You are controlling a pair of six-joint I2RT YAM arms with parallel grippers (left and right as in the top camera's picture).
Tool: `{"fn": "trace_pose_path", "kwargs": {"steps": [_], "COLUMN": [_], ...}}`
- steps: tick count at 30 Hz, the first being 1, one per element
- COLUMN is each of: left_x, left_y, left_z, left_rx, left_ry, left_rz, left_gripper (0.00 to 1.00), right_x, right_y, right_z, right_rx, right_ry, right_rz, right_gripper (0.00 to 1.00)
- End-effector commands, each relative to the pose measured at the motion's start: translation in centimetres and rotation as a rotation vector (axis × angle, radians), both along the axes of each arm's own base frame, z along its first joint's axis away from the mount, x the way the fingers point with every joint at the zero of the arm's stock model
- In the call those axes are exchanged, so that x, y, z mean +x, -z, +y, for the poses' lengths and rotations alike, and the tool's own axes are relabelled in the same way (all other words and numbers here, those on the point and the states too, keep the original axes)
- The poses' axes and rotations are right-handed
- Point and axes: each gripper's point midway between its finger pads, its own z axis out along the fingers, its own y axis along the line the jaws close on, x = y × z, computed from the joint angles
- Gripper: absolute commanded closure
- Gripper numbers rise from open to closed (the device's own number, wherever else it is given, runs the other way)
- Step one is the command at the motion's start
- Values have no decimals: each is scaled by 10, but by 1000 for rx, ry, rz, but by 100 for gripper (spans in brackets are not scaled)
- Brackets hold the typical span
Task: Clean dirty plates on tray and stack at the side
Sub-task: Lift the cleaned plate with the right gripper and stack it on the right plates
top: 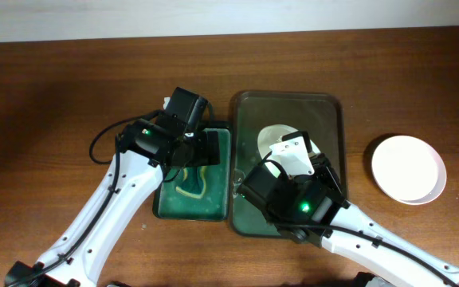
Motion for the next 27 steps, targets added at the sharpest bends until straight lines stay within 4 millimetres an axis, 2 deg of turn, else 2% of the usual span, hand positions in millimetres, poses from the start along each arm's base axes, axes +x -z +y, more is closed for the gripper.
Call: {"fn": "trace_pose_path", "kwargs": {"steps": [1,5,17,27], "left_x": [2,2,2,2], "left_y": [-5,-5,-5,-5], "left_z": [0,0,0,0], "left_rx": [-12,-12,-12,-12], "left_ry": [5,5,5,5], "left_rz": [-11,-11,-11,-11], "left_gripper": [1,1,0,0], "right_x": [2,2,7,6], "right_y": [-14,-14,-36,-36], "right_z": [-3,-3,-11,-12], "right_rx": [2,-2,-101,-106], "right_ry": [15,16,32,32], "right_rz": [-67,-70,-163,-163], "right_gripper": [96,96,96,96]}}
